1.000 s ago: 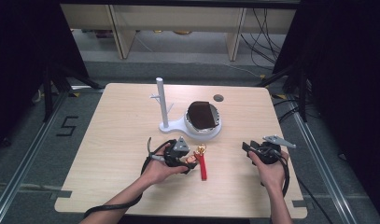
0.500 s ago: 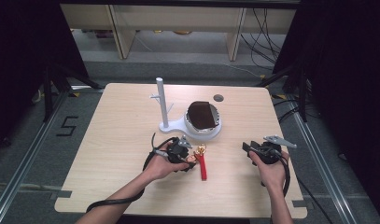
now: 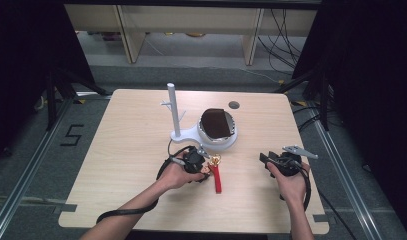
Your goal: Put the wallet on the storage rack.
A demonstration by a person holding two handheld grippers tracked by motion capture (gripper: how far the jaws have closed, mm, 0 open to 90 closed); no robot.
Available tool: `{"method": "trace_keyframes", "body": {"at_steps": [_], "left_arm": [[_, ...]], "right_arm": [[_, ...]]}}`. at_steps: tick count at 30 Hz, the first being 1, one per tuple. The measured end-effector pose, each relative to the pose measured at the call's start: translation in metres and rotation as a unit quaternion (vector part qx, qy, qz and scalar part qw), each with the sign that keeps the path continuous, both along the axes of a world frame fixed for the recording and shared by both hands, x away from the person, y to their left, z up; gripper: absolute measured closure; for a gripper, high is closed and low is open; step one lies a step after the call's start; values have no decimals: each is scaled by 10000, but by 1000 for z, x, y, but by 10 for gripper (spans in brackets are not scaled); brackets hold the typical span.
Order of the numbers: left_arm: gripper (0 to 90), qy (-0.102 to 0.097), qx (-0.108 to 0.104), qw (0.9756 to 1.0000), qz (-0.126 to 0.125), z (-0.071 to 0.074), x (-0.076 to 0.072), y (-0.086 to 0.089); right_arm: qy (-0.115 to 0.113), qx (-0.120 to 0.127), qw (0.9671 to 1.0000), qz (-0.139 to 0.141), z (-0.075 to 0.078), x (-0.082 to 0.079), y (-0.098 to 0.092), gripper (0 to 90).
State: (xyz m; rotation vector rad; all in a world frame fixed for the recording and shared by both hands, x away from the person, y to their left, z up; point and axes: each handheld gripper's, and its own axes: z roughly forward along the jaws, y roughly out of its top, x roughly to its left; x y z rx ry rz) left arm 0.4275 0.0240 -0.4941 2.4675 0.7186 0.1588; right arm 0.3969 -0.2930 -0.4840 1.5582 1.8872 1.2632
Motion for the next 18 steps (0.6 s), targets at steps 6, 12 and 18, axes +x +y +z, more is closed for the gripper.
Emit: {"method": "trace_keyframes", "body": {"at_steps": [6, 12, 18], "left_arm": [[549, -29, 364, 9991, -197, 4, 0, -4], [554, -167, 138, 9997, -99, 1, -5, -2], [555, -377, -44, 9992, -83, 10, -6, 8]], "right_arm": [[-23, -37, 10000, 11, -1, 0, -1, 566], [-25, -21, 10000, -26, -1, -1, -1, 564], [-24, -14, 10000, -24, -2, -1, -2, 563]]}}
